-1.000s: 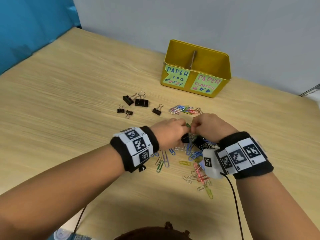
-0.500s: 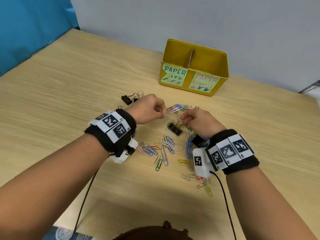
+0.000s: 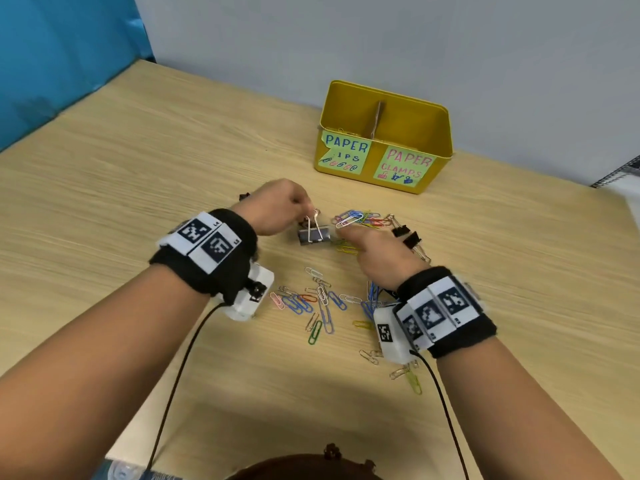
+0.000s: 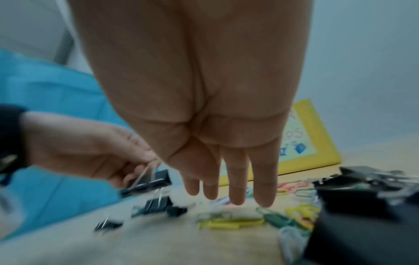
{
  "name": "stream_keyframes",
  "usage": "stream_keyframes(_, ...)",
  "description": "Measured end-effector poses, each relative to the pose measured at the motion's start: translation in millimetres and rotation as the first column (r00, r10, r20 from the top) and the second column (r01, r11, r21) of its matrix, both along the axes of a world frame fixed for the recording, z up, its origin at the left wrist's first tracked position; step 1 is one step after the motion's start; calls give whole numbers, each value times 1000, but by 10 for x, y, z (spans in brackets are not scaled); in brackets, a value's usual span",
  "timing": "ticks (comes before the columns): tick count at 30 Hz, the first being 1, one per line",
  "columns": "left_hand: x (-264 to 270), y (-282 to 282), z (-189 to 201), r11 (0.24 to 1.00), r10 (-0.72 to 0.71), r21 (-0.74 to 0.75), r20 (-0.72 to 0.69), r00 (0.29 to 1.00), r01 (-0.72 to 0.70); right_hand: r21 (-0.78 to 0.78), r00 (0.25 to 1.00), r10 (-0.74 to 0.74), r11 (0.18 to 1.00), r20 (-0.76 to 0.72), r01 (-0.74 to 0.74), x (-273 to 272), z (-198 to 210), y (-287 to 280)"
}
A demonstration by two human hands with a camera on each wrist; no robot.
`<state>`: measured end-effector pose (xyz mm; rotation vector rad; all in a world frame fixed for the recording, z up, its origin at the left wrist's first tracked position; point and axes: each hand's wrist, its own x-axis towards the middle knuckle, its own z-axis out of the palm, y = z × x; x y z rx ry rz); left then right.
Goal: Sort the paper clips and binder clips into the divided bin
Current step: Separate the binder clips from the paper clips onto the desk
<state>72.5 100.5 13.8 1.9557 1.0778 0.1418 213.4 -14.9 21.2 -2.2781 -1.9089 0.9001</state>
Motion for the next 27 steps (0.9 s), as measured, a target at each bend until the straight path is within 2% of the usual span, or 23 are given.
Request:
stream_keyframes(2,-58,62,9,991,85,108,-65,994,-78,-115,978,193,976,76,-184,-172,-44,-23)
stream_keyframes(4,-113,86,-5,969,136,223,-137,981,-103,-223,951,297,936,89,-271,-267,-54,-52)
stream_keyframes(6,-158,78,-61,914,149,400,-197,969,-59,-235,969,246,943,21,-234,-266,11,-71)
stream_keyframes(9,-145,-21,-120,815,79,577,-212,974,60,-55,998,54,997,22,-53,-125,109,54)
stream_keyframes(11,-69,-131,-126,803,-59,565,-245,968,192,8,998,-22,1000,61,21,17,39,248)
stream_keyframes(12,-21,-183,-142,799,-144,523,-313,939,297,-14,995,-38,999,87,39,72,-24,340)
stream_keyframes(14,43,-247,-187,782,-279,365,-520,807,505,-138,984,-18,990,176,43,120,-153,451)
stream_keyframes(16,24,-215,-245,795,-310,217,-657,688,566,-260,968,71,966,242,-6,70,-237,457)
stream_keyframes(17,-8,-184,-266,809,-299,192,-680,669,556,-307,964,121,951,238,-44,6,-251,406)
stream_keyframes(20,-116,-117,-283,832,-255,221,-664,703,509,-359,946,306,899,107,-251,-178,-162,183)
stream_keyframes(22,-120,-128,-254,832,-243,272,-606,757,484,-269,954,298,916,-41,-298,-154,3,24)
stream_keyframes(24,-59,-193,-210,828,-261,308,-528,808,468,-104,988,127,985,-93,-137,26,207,-118)
stream_keyframes(25,-18,-235,-194,827,-287,307,-491,822,472,-26,996,21,999,-90,-23,155,298,-187)
stream_keyframes(27,99,-337,-181,814,-370,272,-437,820,513,32,986,-152,988,-66,154,405,428,-360)
